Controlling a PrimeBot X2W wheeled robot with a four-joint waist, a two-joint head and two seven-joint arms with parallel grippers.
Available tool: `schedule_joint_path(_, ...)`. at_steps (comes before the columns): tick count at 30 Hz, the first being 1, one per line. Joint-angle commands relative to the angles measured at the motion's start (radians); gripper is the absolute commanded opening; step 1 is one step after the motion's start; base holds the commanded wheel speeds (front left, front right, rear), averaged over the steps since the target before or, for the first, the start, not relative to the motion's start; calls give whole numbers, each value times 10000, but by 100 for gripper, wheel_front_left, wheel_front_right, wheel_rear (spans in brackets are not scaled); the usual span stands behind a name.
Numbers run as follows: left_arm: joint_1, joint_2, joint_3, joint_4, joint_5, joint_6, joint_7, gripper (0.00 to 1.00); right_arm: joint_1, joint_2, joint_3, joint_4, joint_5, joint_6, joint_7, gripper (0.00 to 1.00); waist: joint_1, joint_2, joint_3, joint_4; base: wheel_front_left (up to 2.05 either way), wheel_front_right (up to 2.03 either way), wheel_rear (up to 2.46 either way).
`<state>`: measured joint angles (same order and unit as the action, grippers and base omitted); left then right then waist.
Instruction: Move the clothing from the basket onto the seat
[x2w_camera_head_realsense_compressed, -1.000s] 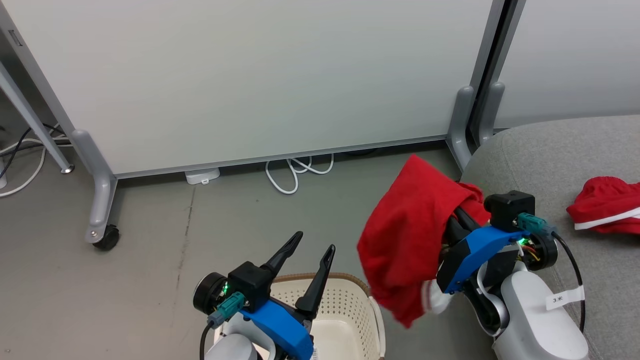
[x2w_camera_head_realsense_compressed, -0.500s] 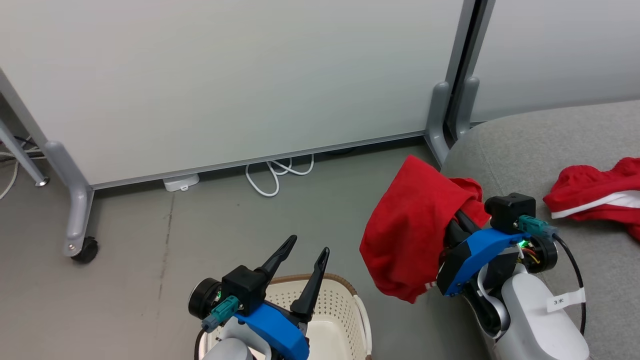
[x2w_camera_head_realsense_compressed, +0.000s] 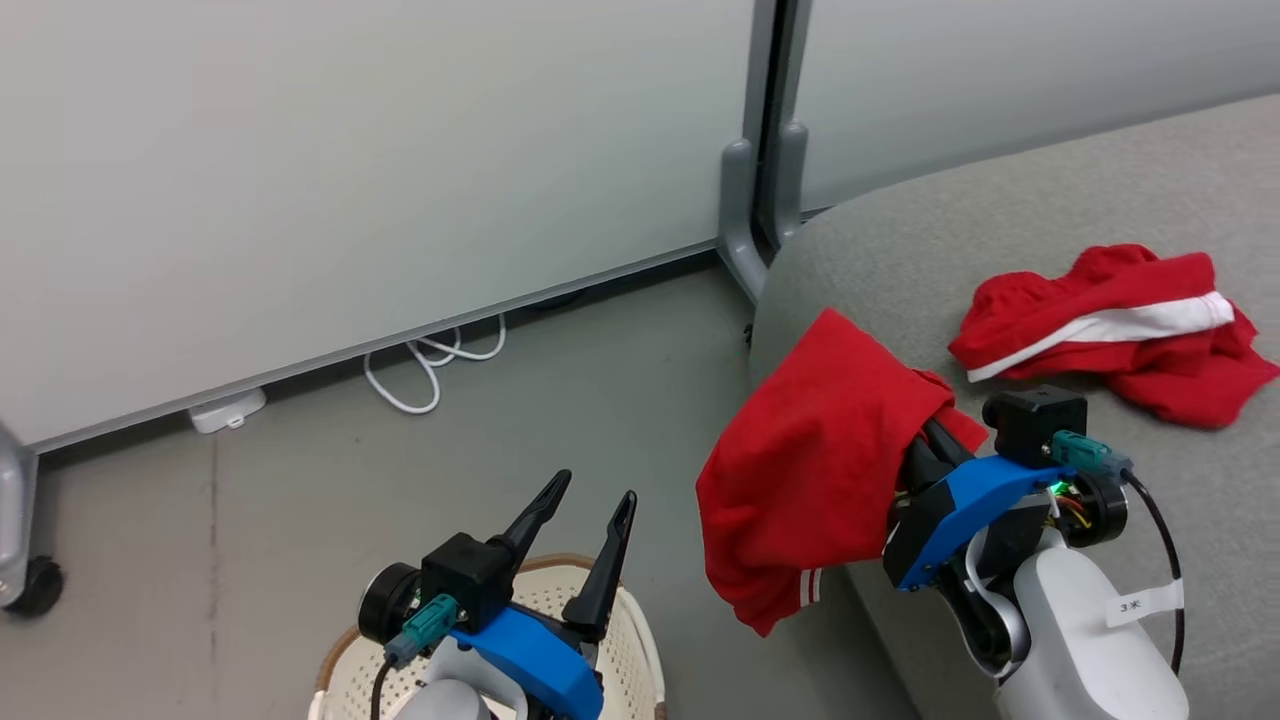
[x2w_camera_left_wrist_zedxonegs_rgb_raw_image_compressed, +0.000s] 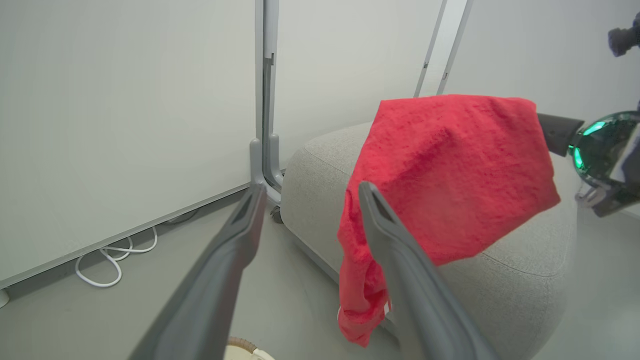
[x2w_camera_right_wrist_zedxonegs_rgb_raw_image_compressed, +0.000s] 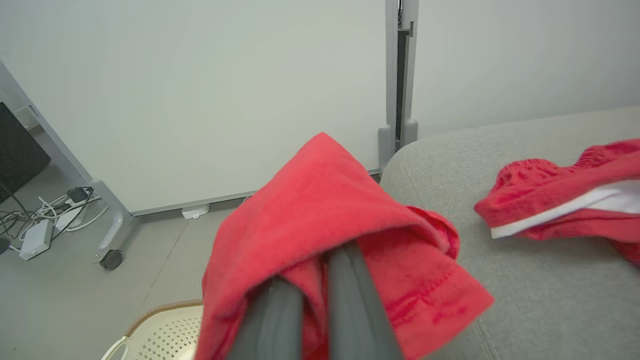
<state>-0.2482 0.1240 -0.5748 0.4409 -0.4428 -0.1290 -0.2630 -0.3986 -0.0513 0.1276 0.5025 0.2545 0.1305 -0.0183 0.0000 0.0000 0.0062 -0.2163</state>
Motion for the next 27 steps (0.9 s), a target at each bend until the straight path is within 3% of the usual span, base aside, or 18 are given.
schedule_joint_path(1, 121, 12, 54, -35, 52, -28, -26, 100, 136, -24, -8, -57, -43, 5, -1, 0, 0, 0, 50, -472, 0, 0, 0)
schedule_joint_path(15, 201, -31, 261, -77, 133, -28, -27, 100, 310, -14, -222, -280, -41, 5, 39, 0, 0, 0, 224, -2076, 0, 0, 0)
schedule_joint_path(27, -12, 53, 175, -49, 153, -28, -27, 100, 401, -4, -328, -359, -37, 5, 25, 0, 0, 0, 316, -2258, 0, 0, 0)
